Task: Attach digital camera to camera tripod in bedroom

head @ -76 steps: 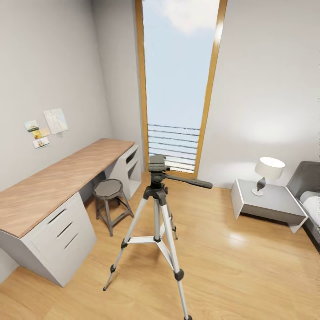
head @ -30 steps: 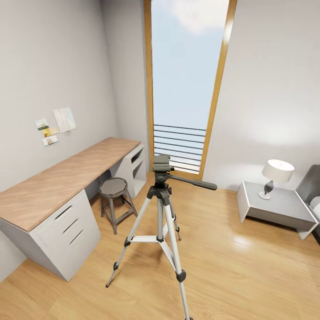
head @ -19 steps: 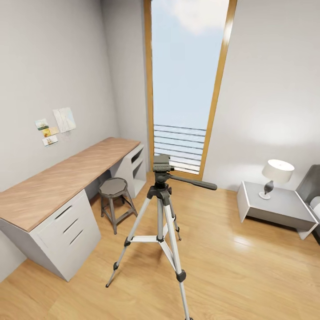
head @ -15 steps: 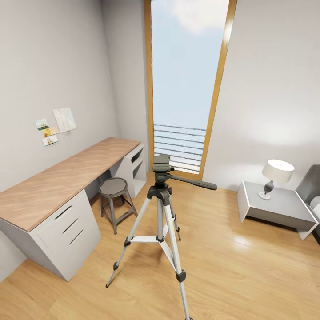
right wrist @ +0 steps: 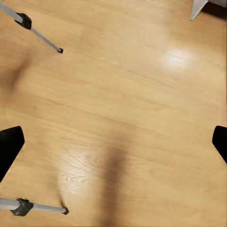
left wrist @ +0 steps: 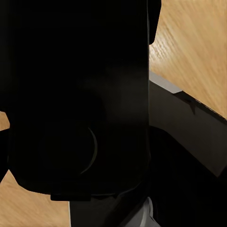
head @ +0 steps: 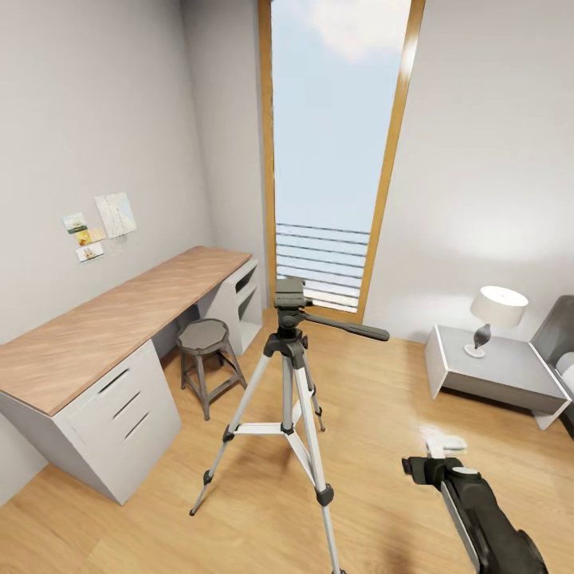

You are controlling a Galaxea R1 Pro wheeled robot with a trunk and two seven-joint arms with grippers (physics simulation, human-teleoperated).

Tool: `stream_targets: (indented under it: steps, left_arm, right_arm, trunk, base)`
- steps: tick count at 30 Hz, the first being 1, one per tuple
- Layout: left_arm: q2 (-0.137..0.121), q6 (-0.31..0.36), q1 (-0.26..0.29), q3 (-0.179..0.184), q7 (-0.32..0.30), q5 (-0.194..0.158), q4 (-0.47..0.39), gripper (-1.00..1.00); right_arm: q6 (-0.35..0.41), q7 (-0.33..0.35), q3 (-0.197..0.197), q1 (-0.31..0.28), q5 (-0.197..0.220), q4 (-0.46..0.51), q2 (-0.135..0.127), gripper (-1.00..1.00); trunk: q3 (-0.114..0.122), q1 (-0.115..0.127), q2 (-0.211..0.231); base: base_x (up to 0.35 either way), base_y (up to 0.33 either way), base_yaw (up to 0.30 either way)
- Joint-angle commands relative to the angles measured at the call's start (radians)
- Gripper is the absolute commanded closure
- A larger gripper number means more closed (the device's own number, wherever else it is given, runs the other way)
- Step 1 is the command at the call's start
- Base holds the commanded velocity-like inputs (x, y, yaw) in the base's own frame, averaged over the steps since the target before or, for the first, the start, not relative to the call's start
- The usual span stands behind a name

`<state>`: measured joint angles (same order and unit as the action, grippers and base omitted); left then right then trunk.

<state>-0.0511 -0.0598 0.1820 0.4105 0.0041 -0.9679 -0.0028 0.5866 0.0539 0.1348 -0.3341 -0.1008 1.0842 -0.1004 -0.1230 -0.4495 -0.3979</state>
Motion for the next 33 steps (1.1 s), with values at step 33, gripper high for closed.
stream_targets:
  steps: [33]
  left_arm:
    - [0.0, -0.002, 0.0, 0.008, -0.001, 0.0, 0.0, 1.0]
  right_arm:
    - [0.447, 0.519, -0.167, -0.285, -0.011, 0.308, -0.007, -1.0]
  trunk:
    - [-0.002, -0.001, -0.002]
  base:
    - [0.0, 0.0, 0.0]
